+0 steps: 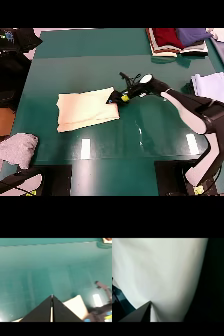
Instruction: Fold the shirts.
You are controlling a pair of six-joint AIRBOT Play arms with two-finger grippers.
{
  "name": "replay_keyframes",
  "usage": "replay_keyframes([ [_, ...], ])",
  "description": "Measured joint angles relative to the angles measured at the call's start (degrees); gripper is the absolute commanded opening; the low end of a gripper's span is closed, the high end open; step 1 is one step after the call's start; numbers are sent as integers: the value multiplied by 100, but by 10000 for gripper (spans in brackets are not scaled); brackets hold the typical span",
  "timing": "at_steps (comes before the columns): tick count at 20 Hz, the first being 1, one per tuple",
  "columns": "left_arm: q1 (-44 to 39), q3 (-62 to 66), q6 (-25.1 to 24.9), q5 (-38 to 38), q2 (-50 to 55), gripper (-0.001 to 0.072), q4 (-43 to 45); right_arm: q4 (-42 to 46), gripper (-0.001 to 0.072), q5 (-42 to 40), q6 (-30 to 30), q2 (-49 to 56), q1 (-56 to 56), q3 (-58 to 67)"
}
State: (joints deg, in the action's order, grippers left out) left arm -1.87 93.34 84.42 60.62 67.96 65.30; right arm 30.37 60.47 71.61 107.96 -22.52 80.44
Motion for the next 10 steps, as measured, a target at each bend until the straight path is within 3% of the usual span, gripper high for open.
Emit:
replay_keyframes([
  [1, -39, 0, -31, -13, 0, 28, -24, 37, 17, -92, 7, 92, -96, 127],
  [6, -789, 0, -184, -101, 39, 28, 22, 13, 17, -549, -142, -85, -144, 640],
  [10, -1550, -2, -251, -267, 55, 28, 120, 595, 17, -459, -81, -859, 815, 765],
])
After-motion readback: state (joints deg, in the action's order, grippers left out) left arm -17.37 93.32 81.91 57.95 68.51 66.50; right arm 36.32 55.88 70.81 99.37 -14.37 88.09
